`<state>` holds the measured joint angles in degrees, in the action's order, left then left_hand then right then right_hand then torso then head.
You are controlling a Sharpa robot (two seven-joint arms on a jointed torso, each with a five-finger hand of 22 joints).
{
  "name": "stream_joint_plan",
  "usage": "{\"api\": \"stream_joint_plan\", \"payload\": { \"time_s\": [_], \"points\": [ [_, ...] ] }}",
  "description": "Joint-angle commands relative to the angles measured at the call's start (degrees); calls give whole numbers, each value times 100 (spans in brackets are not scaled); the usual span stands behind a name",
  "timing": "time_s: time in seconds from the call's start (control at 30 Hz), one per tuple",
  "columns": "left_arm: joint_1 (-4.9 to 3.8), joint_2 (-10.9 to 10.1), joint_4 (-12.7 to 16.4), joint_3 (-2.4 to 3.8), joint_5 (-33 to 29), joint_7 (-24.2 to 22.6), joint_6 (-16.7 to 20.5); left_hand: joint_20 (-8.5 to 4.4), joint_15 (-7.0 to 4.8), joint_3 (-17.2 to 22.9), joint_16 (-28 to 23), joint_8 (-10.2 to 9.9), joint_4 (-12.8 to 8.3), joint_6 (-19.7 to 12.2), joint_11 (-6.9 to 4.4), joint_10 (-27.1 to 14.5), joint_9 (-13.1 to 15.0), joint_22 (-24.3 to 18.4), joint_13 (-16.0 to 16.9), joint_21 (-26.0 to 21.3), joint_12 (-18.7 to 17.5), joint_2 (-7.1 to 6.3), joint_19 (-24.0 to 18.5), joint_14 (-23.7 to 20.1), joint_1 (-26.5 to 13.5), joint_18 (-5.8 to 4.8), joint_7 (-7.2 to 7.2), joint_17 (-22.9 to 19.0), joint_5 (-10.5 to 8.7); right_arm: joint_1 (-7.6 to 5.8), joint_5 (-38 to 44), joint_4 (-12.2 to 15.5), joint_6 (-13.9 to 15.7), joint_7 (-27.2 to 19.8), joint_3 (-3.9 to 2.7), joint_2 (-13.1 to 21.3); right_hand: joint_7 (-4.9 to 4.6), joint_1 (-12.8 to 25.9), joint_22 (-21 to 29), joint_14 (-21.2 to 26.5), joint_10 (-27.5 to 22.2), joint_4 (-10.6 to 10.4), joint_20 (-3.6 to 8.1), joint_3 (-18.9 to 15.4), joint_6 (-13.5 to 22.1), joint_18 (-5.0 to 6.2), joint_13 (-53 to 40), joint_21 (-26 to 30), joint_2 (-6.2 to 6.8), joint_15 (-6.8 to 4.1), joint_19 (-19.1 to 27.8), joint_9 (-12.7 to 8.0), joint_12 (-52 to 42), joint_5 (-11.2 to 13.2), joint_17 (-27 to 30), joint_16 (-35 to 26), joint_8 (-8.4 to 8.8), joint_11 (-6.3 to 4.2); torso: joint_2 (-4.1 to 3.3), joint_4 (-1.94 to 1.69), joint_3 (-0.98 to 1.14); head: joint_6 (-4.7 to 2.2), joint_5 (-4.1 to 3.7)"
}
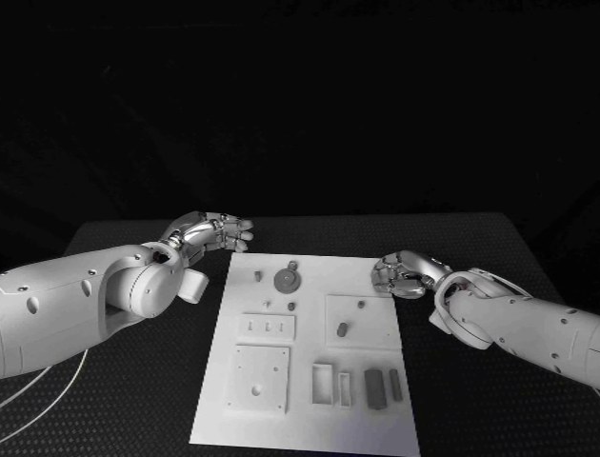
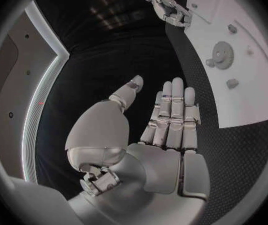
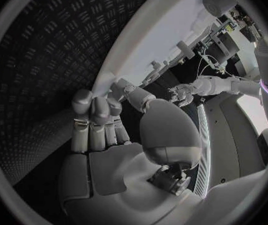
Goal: Assemble the parts on the task board
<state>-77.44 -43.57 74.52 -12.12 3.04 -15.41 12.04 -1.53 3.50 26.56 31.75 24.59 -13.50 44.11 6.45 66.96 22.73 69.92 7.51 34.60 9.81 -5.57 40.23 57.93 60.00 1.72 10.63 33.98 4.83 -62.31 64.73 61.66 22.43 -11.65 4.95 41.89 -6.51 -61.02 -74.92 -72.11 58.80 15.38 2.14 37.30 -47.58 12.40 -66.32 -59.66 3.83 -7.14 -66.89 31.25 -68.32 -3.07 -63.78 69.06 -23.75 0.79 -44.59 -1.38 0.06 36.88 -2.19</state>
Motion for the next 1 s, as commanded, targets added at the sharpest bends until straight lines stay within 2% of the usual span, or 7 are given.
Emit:
{"api": "stream_joint_plan", "payload": {
  "time_s": [0.03,0.2,0.33,0.53,0.77,0.87,1.0],
  "points": [
    [-3,7,15,5,33,-29,-98,-45,20,22,-37,5,-18,-19,21,-2,6,-7,9,35,-11,12,-3,-12,-32,47,4,6,-35,11,84,53,118,64,4,9,214,5,-75,-14,-186,39,16,27,-1236,260,-2,-8,-51,-50,-17,54,-32,29,-8,-34,-36,-249,-1,1,-1,14,-6],
    [-3,7,4,5,54,-36,-138,-44,19,25,-41,38,-6,41,-1,49,25,-11,26,40,18,37,-6,-6,-43,46,-17,15,-34,11,37,118,182,106,3,21,219,17,-75,-19,-184,72,22,41,-1233,260,-5,-10,-66,-56,-22,105,-36,28,-9,-37,-61,-255,2,0,0,13,-9],
    [-3,12,-1,5,88,-50,-183,-46,17,29,-50,111,4,195,-54,156,64,-18,58,49,76,77,-16,3,-58,44,-103,33,-30,11,-75,151,196,135,3,25,222,25,-75,-22,-179,88,26,45,-1233,260,-9,-12,-67,-58,-26,132,-42,28,-10,-37,-73,-258,0,-4,-1,14,-11],
    [-3,14,-9,6,146,-56,-222,-51,11,31,-60,165,10,417,-121,293,90,-28,97,68,140,135,-23,15,-89,41,-195,63,-28,11,-97,267,461,335,3,42,237,34,-68,-30,-160,83,36,164,-1248,260,-34,-7,-14,-73,-33,219,-77,28,-11,-44,-109,-273,1,5,-2,15,-1],
    [-5,23,7,11,182,-53,-235,-57,3,29,-62,174,35,601,-175,411,94,-42,126,80,182,200,-27,35,-144,37,-263,92,-27,-1,-8,496,689,592,1,125,272,223,-66,-34,-123,51,54,664,-1249,260,-181,-5,76,-102,-52,565,-238,27,-35,-46,-234,-296,4,-2,-9,10,-20],
    [-7,25,14,15,204,-36,-226,-57,3,28,-62,172,36,603,-175,412,93,-43,126,81,181,201,-27,35,-147,37,-264,92,-27,-61,62,609,745,716,1,125,271,298,-75,-37,-105,64,64,813,-1219,260,-226,-23,94,-101,-65,718,-289,28,-53,-35,-267,-302,1,-1,-10,5,-25],
    [-9,46,22,23,287,53,-252,-60,-1,26,-61,167,46,633,-186,438,91,-45,132,86,189,214,-23,43,-164,38,-273,99,-26,-149,291,807,812,989,1,128,280,349,-81,-48,58,72,71,881,-1226,260,-346,-41,93,-104,-79,816,-416,26,-66,-22,-292,-308,1,2,-11,-4,-30]
  ]
}}
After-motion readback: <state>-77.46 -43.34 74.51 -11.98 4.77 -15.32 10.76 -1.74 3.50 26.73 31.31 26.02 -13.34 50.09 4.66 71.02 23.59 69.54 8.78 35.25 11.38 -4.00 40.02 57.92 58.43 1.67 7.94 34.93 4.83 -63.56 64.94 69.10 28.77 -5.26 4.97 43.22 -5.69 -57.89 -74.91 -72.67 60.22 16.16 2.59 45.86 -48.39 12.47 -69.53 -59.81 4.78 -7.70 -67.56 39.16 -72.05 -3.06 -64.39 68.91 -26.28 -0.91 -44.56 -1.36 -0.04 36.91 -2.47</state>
